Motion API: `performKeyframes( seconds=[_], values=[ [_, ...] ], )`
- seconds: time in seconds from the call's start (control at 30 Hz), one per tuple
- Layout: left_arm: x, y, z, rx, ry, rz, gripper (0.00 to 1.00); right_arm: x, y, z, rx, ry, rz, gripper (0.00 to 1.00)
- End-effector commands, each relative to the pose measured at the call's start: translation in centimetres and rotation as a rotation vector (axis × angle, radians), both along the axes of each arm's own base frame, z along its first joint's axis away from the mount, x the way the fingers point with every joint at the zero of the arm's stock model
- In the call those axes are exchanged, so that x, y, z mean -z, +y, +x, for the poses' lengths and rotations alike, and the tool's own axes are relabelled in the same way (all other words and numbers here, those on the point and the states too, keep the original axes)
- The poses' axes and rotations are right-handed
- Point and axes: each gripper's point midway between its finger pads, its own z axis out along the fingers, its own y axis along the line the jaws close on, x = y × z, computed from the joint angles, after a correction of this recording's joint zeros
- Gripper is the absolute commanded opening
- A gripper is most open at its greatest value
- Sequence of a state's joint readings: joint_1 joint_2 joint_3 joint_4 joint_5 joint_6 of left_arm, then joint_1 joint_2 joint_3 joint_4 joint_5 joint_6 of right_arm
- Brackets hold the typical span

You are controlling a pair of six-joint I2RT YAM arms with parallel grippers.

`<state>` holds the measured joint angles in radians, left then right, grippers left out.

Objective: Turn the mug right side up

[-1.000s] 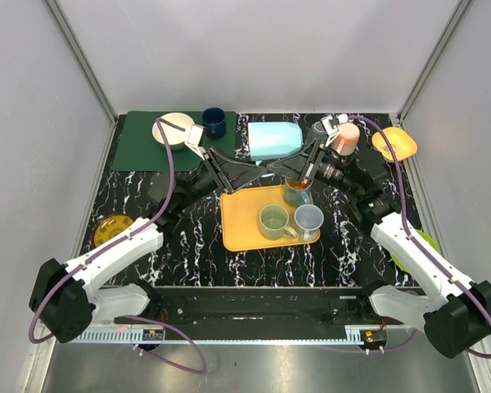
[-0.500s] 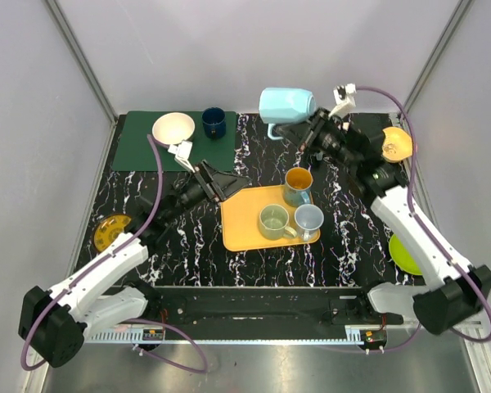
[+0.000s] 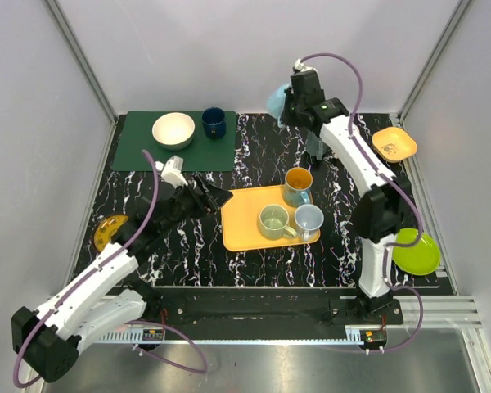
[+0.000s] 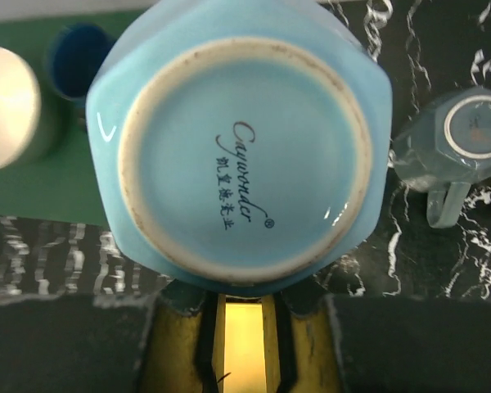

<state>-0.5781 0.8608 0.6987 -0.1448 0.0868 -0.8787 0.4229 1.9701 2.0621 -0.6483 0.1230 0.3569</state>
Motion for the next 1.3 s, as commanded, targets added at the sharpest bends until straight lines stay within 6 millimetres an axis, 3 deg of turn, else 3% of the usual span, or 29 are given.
performKeyframes(
  seconds=[0.0, 0.2, 0.57, 1.03, 1.13, 1.17, 1.27],
  values=[
    [0.7, 1.8, 0.1, -0.066, -0.013, 0.046, 0.77, -0.2, -1.6, 2.4, 0.058, -0.036, -0.128, 0.0],
    [2.9, 2.2, -0.4, -0.059, 0.025, 0.092, 0.76, 5.8, -1.1, 4.4, 0.069, 0.057, -0.188, 0.0],
    [4.7, 1.9, -0.2, -0.043, 0.059, 0.118, 0.76, 13.9, -1.5, 5.8, 0.095, 0.186, -0.29, 0.0],
    [5.6, 1.5, 0.0, -0.028, 0.082, 0.14, 0.75, 19.3, -2.4, 5.3, 0.089, 0.285, -0.34, 0.0],
    [5.6, 1.6, 0.1, -0.033, 0.081, 0.144, 0.76, 19.4, -2.3, 5.3, 0.085, 0.288, -0.332, 0.09],
    [5.7, 1.6, 0.0, -0.03, 0.084, 0.145, 0.76, 19.4, -2.2, 5.3, 0.078, 0.291, -0.324, 0.23],
    [5.8, 1.6, 0.1, -0.029, 0.087, 0.151, 0.76, 19.2, -2.0, 5.2, 0.077, 0.291, -0.316, 0.39]
  ],
)
